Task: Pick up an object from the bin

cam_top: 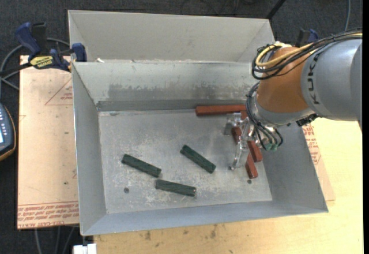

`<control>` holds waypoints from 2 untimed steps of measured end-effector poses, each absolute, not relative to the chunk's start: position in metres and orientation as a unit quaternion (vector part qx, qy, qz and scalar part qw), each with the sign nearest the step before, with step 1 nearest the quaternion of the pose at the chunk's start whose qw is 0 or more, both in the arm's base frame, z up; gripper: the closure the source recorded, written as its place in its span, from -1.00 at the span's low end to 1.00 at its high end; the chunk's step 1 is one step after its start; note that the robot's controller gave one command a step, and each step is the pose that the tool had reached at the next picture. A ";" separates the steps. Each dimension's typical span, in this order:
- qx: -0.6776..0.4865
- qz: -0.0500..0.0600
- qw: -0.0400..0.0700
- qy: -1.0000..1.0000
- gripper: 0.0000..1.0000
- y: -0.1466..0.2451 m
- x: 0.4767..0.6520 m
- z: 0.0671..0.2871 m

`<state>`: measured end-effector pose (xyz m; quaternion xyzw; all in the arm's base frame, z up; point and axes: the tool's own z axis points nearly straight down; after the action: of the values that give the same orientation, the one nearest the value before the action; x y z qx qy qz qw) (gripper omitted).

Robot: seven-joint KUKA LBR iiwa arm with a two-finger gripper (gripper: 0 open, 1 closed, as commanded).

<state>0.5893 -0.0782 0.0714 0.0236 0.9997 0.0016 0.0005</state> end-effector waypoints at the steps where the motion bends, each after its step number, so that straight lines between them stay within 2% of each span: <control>1: 0.133 0.002 -0.001 0.991 -1.00 0.006 0.549 0.091; 2: 0.004 0.001 -0.001 1.000 -1.00 0.042 0.521 0.085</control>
Offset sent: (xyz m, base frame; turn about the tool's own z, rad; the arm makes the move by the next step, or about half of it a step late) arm -0.0400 0.0811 0.0196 0.2238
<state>0.5210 0.0417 0.0850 0.0042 1.0000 0.0008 -0.0009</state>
